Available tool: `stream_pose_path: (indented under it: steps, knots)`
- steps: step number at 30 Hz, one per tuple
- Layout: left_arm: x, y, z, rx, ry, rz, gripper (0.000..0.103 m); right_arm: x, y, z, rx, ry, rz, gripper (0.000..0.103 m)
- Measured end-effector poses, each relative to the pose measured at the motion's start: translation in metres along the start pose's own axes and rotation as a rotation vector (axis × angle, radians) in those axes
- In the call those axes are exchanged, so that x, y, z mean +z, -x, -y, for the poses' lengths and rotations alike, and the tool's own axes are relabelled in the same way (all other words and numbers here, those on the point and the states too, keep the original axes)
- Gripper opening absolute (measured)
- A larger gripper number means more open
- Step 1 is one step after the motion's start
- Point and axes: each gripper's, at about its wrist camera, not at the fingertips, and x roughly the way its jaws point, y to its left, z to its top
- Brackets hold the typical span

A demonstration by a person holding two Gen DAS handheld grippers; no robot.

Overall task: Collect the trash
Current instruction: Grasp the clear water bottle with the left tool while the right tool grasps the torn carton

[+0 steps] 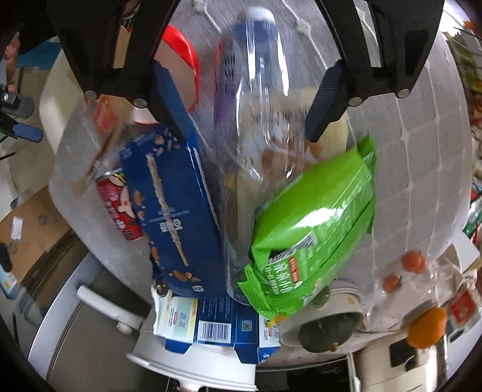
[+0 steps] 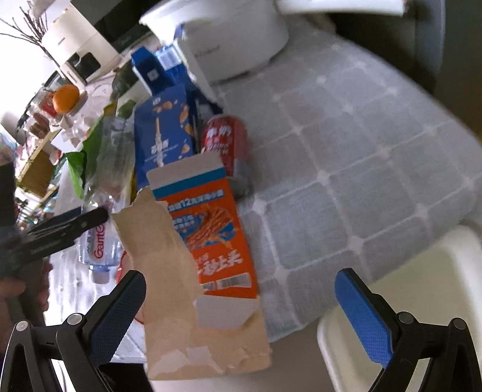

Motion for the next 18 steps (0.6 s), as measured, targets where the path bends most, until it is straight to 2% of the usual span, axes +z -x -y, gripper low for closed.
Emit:
stream_pose_path:
  steps: [2,4,9,14,18]
  knots:
    - [0.003,-0.006,-0.001,0.006,0.002,-0.011,0.074,0.005,-0.012,-0.002,0.023,-0.003,-0.017,0.103]
    - [0.005,-0.011,-0.001,0.006,-0.002,-0.027,0.064,0.011,-0.021,-0.004,0.036,-0.003,-0.025,0.101]
    - [0.008,-0.014,-0.006,-0.015,-0.001,-0.041,0.063,0.023,-0.04,-0.006,0.062,-0.031,-0.039,0.098]
    - [0.002,0.005,-0.01,-0.027,-0.011,0.015,0.063,0.025,-0.055,-0.013,0.069,-0.014,-0.072,0.097]
    - [-0.012,0.018,-0.014,-0.051,-0.001,0.043,0.063,0.031,-0.064,-0.009,0.061,-0.012,-0.058,0.095]
